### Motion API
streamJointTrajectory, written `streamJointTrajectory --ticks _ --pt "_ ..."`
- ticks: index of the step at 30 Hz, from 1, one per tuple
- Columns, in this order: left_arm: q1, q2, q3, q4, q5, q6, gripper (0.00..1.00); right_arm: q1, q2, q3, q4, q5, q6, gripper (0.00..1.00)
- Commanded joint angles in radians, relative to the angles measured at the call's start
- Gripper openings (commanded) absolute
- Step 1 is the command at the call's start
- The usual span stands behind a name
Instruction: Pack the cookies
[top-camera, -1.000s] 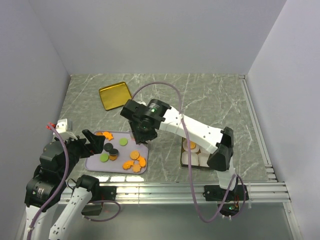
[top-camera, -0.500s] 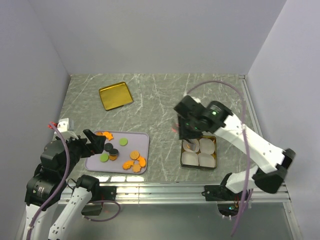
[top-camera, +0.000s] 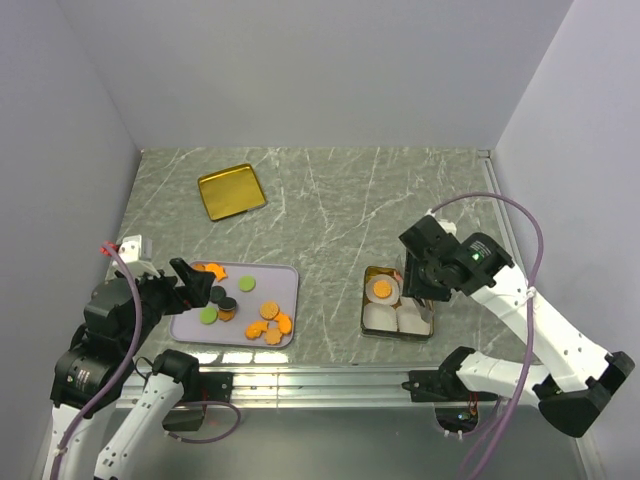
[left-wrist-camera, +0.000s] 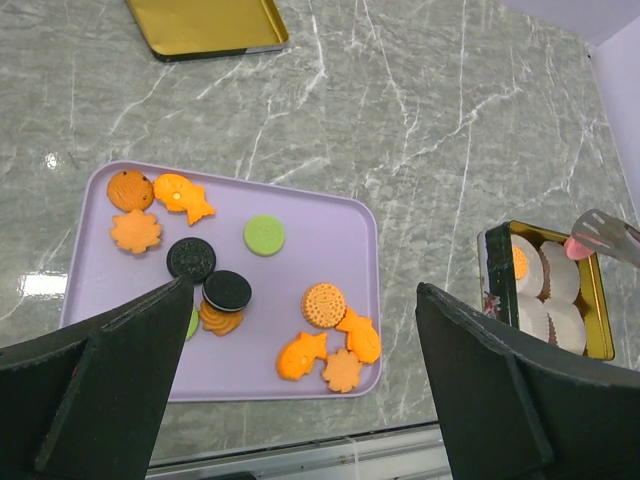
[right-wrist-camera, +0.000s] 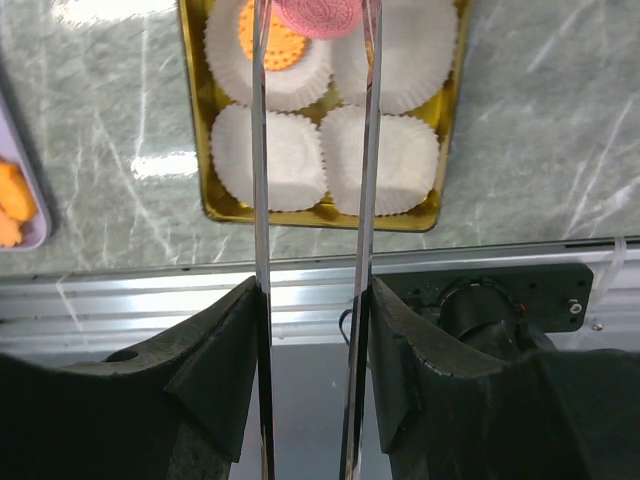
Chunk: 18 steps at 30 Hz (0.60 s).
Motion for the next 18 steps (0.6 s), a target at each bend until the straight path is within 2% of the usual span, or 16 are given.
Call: streamJointTrajectory --ticks 1,10,18 --pt "-0.011 0.016 0.001 0.036 0.012 0.013 0.99 -0.032 -0.036 -0.031 -0.022 0.056 0.025 0.51" --pt "-0.034 0.008 0.001 0.036 0.006 0.012 0.99 -0.092 -0.052 -0.128 0.013 0.05 0.011 0.52" --pt "-0.045 0.004 0.0 0.039 0.003 0.01 0.99 -0.102 -0.059 -0.093 0.009 0.032 0.014 0.52"
